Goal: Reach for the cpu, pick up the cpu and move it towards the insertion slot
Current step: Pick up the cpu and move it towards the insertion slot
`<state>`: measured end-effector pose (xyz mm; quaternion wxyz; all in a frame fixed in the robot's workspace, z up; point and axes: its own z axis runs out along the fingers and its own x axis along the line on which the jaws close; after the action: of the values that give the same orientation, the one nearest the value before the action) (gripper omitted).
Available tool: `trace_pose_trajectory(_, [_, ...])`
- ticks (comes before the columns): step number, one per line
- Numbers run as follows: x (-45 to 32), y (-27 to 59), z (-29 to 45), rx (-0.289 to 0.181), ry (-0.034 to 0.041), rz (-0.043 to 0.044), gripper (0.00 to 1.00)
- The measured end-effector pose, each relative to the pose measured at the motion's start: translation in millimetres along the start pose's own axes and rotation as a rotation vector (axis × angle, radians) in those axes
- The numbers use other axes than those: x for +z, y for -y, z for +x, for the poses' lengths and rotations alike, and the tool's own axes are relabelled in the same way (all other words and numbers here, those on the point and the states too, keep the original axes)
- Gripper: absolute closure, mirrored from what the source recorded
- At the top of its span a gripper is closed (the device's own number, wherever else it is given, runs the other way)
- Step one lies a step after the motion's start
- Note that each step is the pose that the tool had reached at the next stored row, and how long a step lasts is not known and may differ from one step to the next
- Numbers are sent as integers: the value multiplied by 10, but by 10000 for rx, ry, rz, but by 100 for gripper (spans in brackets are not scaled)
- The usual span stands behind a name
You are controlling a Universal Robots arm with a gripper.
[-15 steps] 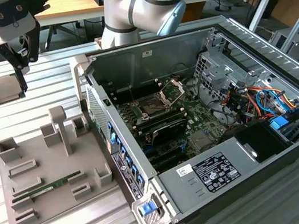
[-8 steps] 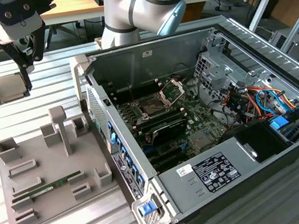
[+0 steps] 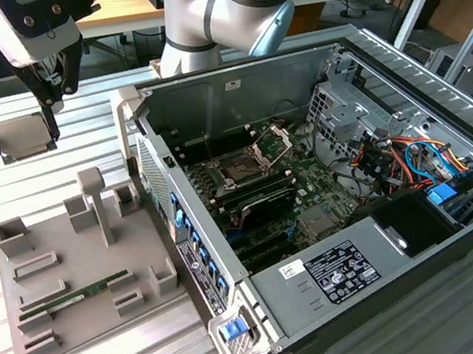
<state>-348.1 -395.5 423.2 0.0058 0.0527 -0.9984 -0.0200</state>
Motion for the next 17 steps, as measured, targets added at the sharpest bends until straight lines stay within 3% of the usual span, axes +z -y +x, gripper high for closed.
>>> trace_pose_trajectory(17, [-2, 17, -163, 0, 0, 0, 45])
